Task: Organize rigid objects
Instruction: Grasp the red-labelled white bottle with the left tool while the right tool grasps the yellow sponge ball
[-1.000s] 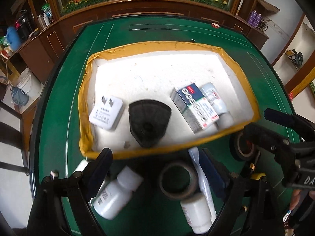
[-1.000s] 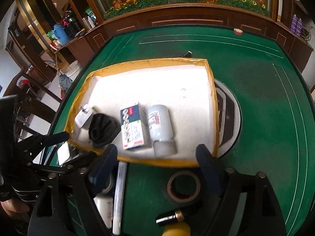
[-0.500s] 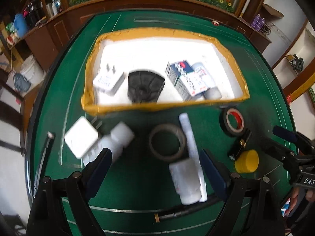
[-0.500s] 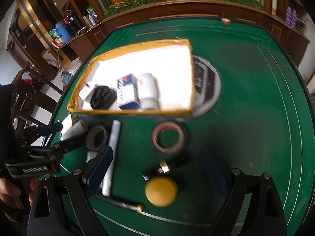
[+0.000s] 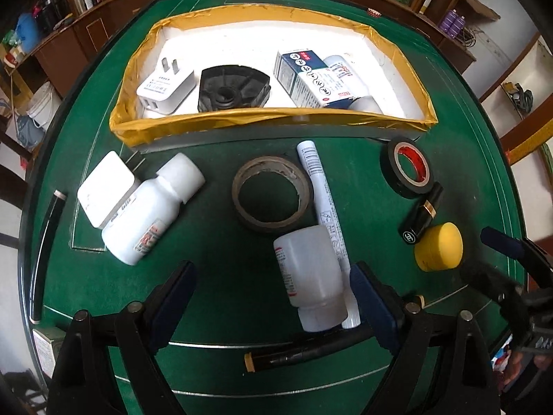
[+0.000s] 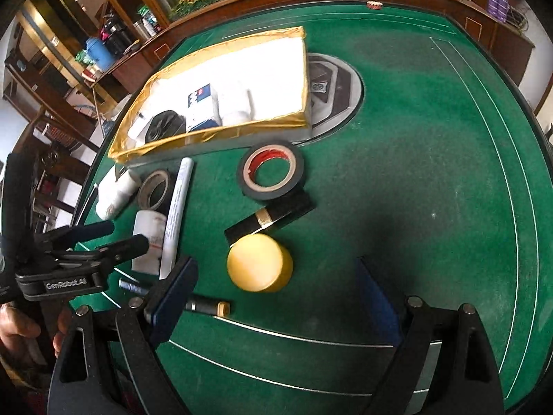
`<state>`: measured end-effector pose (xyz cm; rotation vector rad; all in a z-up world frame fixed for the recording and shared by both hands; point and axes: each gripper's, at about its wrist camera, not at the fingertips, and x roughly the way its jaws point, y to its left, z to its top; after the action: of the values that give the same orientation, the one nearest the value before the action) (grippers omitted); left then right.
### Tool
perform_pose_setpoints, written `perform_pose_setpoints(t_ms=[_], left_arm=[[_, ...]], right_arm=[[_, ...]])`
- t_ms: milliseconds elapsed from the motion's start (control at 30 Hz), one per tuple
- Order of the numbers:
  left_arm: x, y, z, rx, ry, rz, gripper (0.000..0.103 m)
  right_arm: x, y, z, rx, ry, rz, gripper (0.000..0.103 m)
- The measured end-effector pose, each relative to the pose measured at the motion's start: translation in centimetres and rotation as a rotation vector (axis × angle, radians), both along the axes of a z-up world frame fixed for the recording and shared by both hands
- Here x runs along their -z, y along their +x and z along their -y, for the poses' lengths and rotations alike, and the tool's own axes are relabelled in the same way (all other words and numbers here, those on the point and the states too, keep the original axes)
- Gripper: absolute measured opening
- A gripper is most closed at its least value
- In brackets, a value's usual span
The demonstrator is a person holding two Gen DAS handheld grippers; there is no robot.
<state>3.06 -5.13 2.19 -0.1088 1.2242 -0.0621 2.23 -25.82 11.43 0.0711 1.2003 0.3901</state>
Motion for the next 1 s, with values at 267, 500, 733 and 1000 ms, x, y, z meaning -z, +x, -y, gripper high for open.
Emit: perform_pose_setpoints(t_ms=[267, 500, 733, 1000], left_arm=[[1.4, -0.4, 0.6, 0.047, -0.04, -0.03, 0.038], [1.5, -1.4, -1.6, 0.016, -0.044, -0.033, 0.038], [1.5, -1.3, -1.7, 0.003, -0.018, -0.026, 0.038], [1.4, -1.5, -2.4, -0.014, -0.073, -0.019, 0.037]], right_arm=[[0.5, -0.3, -1.8, -0.076, -0.034, -0.016, 0.059], [1.4, 0.1, -2.4, -0.091, -0.07, -0.025, 0.04], [1.5, 0.5, -2.8, -0.114, -0.086, -0.016, 0.04], [1.7, 0.6, -3.4, -0.145, -0.116, 0.006, 0.04]])
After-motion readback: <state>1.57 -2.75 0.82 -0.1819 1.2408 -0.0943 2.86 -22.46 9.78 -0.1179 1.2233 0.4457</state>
